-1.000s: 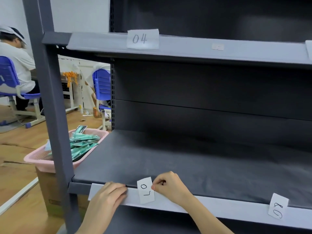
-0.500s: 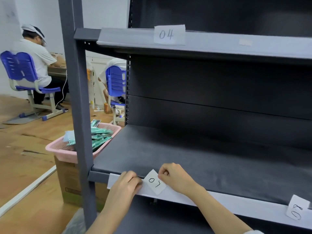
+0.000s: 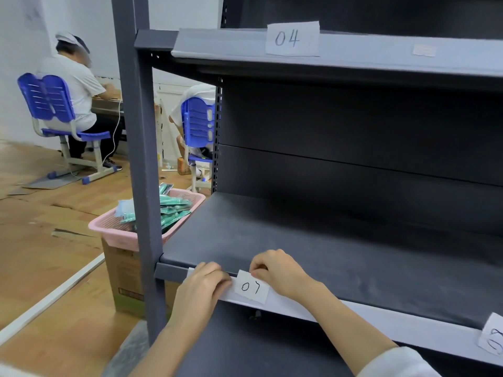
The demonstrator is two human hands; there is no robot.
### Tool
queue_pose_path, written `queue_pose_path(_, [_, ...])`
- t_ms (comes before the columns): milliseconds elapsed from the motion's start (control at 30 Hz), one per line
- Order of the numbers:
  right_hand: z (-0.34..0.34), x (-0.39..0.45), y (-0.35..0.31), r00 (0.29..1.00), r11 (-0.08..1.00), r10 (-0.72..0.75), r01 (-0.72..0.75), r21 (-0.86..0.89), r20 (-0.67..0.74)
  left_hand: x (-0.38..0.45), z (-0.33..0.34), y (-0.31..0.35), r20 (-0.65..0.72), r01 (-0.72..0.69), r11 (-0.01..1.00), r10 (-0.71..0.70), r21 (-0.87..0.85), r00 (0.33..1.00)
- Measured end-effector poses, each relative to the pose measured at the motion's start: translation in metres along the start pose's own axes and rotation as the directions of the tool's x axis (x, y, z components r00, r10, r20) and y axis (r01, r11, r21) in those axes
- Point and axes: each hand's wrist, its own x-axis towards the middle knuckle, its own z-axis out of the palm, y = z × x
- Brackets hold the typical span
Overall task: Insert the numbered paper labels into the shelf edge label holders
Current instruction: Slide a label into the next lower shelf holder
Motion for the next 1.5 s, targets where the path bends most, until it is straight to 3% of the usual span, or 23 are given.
queue_pose_path(333, [-0.003,0.006,-0.011,0.995,0.998,-0.065,0.066,-0.015,0.073,0.003,-0.002,-0.004,-0.017,-0.023,0.999,0.023,-0.026,1.0])
queue_pose_path(1167, [0.006,-0.002,-0.008,0.998,1.0,0.006,-0.005,0.025,-0.063,0.006,-0.004,0.003,0.067,0.113,0.989,-0.107,-0.096,0.992])
queue_pose_path(1367, [-0.017,-0.026,0.032,0.95,0.996,0.091,-0.085,0.033,-0.299,0.004,0.0,0.001,0.05,0.119,0.987,-0.114,-0.106,0.992])
queue_pose_path(1500, [-0.033,-0.056,0.068,0.91,0.984,0.17,-0.176,0.018,-0.379,0.004,-0.004,0.003,-0.003,0.087,0.991,-0.088,-0.104,0.996])
